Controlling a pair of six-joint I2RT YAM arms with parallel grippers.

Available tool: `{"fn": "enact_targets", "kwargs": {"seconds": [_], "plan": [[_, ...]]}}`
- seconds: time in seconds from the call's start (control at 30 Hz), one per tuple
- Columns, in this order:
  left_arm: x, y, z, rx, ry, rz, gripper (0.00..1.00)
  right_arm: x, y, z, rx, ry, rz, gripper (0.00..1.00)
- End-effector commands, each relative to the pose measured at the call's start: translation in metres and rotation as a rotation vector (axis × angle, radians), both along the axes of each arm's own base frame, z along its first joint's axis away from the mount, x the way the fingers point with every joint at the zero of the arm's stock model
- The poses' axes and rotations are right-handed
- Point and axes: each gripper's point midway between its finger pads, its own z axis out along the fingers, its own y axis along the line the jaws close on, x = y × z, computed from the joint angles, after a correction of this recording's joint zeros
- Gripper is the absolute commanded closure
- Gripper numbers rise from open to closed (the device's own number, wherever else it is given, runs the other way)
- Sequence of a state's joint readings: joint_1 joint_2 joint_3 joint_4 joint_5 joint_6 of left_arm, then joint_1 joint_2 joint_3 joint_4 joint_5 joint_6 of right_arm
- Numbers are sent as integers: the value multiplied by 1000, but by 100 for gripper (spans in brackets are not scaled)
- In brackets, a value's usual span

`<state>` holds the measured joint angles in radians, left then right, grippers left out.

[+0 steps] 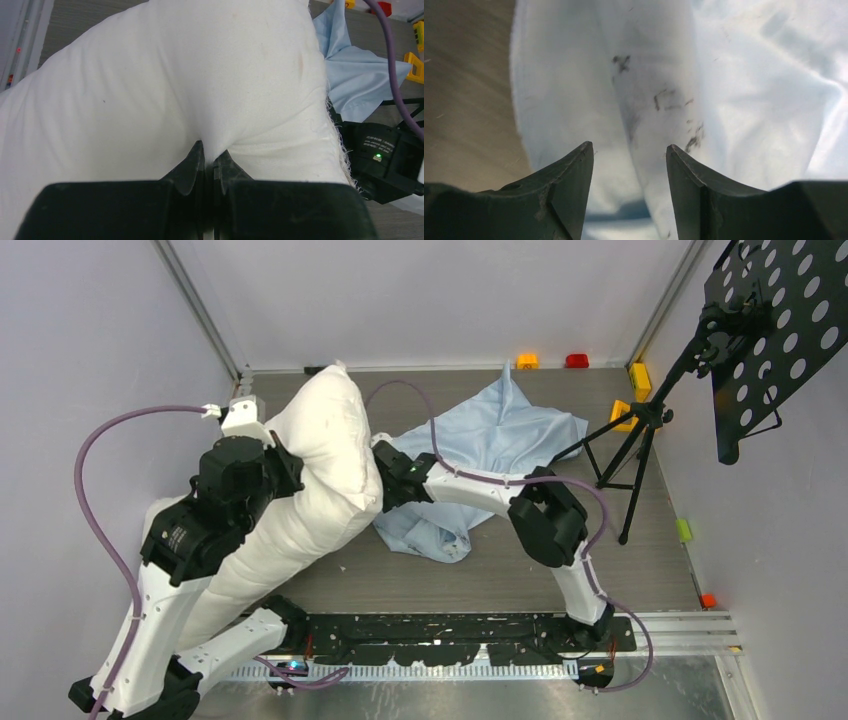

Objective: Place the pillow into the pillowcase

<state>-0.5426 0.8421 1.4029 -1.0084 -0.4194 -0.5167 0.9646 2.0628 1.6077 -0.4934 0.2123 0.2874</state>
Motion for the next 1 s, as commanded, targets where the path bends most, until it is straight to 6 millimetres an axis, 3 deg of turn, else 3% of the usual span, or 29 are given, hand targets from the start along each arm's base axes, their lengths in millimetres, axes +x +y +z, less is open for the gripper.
{"fn": "enact_targets", "kwargs": {"seconds": [0.0,0.27,0.37,0.5,0.57,0.83,0.9,0.97], "plan": [[-2,21,14,13,-50,93,100,30,-8,-1,-148,-189,-67,39],[3,13,0,4,-24,77,100,39,-16,-17,-188,-229,-139,39],[5,8,-6,14,-15,47,100,42,-14,-9,-142,-216,-160,55],[10,-7,-24,31,25,-23,100,51,-13,12,3,-136,-212,87],[12,-12,-32,34,46,-43,100,54,-13,22,80,-74,-228,94],[8,-30,-50,29,86,-154,100,72,-17,53,339,142,-279,95],[6,-31,-55,32,98,-165,100,70,-11,59,388,195,-251,84],[4,-29,-58,35,103,-161,100,69,-8,61,394,206,-236,78]]}}
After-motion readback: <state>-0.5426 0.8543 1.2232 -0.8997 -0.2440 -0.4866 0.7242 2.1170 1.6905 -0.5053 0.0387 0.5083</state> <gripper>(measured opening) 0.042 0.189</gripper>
